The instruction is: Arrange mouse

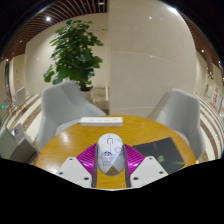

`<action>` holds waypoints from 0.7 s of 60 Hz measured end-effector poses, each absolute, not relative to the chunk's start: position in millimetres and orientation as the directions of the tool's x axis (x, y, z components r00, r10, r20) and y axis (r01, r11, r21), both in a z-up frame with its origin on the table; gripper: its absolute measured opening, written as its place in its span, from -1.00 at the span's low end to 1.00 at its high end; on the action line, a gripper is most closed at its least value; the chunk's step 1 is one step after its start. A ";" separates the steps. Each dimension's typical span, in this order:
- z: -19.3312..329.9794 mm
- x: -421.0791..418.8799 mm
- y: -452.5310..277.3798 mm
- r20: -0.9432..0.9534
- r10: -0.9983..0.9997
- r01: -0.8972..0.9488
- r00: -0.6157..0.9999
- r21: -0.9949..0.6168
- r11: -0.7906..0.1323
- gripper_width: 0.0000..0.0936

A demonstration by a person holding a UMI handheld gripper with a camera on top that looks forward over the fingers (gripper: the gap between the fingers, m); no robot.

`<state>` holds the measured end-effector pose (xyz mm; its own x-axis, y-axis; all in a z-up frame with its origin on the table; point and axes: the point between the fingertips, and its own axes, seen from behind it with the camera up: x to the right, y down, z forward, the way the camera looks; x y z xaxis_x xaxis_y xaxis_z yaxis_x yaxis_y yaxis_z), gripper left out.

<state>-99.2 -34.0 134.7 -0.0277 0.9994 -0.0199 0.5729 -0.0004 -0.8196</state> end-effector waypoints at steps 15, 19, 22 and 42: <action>54.1 -143.5 151.6 0.055 0.997 0.644 0.054 -0.765 0.007 -0.17; 22.4 -136.0 175.6 0.044 0.997 0.681 0.059 -0.733 -0.008 -0.16; 4.7 -135.1 185.7 0.026 0.998 0.698 0.051 -0.716 -0.017 -0.17; -24.0 -133.2 180.4 -0.071 0.997 0.732 0.016 -0.678 -0.060 0.33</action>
<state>-133.2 180.4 -24.0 0.0155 0.9973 -0.0715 0.7323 -0.0600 -0.6783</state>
